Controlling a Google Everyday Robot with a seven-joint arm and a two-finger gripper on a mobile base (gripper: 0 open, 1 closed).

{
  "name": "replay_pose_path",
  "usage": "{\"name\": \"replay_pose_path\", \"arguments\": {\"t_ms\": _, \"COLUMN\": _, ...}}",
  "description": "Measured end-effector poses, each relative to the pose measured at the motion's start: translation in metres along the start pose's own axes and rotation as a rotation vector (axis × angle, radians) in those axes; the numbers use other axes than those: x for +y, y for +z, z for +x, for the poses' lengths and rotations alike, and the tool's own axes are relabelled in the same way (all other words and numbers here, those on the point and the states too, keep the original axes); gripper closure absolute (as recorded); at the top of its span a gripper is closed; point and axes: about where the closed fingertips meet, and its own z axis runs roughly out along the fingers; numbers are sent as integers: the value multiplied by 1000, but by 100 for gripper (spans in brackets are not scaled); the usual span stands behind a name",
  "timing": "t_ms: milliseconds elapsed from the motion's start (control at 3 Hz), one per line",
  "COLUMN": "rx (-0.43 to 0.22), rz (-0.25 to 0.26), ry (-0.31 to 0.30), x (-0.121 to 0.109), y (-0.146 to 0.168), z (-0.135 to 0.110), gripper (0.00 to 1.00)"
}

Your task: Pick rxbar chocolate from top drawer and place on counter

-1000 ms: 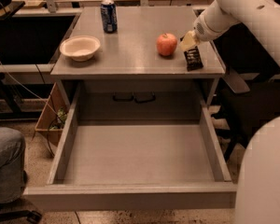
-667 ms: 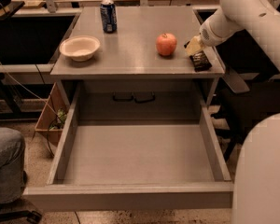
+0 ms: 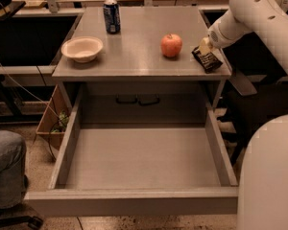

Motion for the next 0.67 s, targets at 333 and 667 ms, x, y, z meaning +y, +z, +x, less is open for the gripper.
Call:
{"name": "replay_pose_path", "arguments": {"t_ms": 333, "rx": -12, "rz": -24, "ry": -19, "x": 6, "y": -1, "z": -4, "gripper": 11}}
{"name": "replay_pose_path", "arguments": {"t_ms": 667, "rx": -42, "rz": -66, "ry": -15, "x": 8, "y": -9, "z": -6, "gripper": 0}}
